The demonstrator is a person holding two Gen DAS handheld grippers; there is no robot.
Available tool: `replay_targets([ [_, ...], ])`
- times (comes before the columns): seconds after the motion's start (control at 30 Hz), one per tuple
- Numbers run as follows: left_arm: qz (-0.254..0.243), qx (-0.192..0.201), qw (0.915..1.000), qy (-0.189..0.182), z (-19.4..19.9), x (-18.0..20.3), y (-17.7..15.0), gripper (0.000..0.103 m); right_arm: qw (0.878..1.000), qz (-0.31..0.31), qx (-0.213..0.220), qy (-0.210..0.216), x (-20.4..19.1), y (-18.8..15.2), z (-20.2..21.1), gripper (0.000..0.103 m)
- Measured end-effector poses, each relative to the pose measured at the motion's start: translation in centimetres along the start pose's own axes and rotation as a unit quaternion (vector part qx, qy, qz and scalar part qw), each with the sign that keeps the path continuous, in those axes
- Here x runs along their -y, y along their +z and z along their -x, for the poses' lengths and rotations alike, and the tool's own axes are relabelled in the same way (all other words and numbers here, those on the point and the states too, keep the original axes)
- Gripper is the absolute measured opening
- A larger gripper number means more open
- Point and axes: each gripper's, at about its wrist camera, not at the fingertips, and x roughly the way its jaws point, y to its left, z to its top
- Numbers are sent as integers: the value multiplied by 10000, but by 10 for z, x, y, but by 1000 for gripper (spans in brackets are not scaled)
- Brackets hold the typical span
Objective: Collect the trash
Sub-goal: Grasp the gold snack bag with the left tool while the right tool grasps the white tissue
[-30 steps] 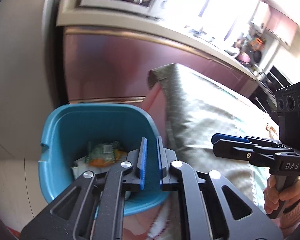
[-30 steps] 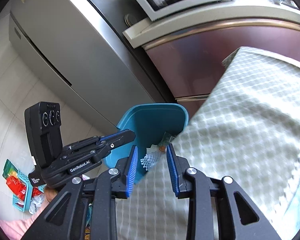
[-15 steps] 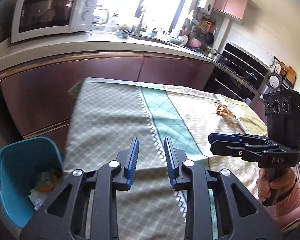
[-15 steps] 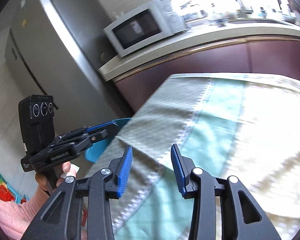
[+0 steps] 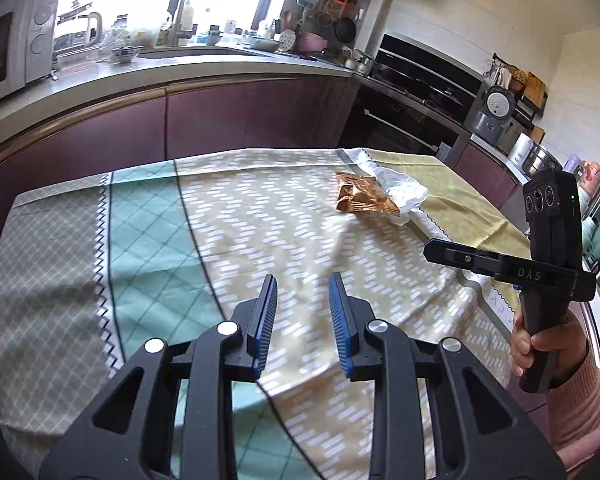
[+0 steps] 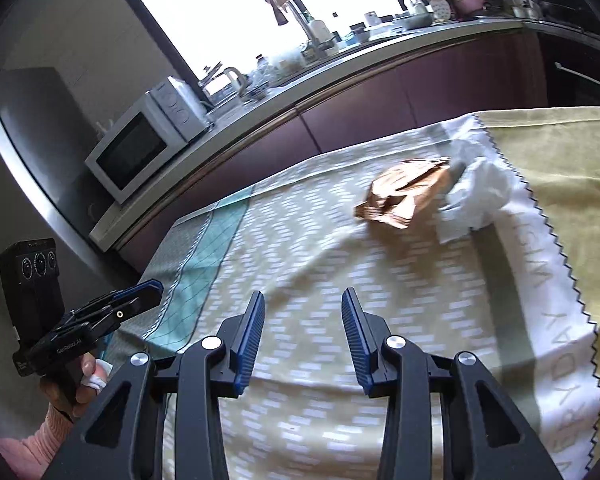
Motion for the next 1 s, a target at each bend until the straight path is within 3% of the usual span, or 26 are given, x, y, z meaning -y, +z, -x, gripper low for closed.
replay_targets([
  [0.23, -93, -281, 9992, -258, -55, 31, 26, 26, 9982, -388, 254, -388, 52, 21, 6, 38],
  [0.47, -165, -400, 9988, -221, -103, 60, 47, 28, 9956, -522, 378, -675, 83, 42, 2, 38],
  [0.6, -194, -420, 9988, -176, -122, 71, 59, 35, 9949, -618, 409, -691, 95, 50, -3, 41],
  [0.7, -153, -427, 9990, -66, -137, 73, 69, 40, 9938, -677, 460, -758, 101, 55, -5, 50],
  [1.0, -74, -682, 9975, 168, -188, 66, 91, 52, 9924, -967, 360, -675, 123, 65, -22, 51],
])
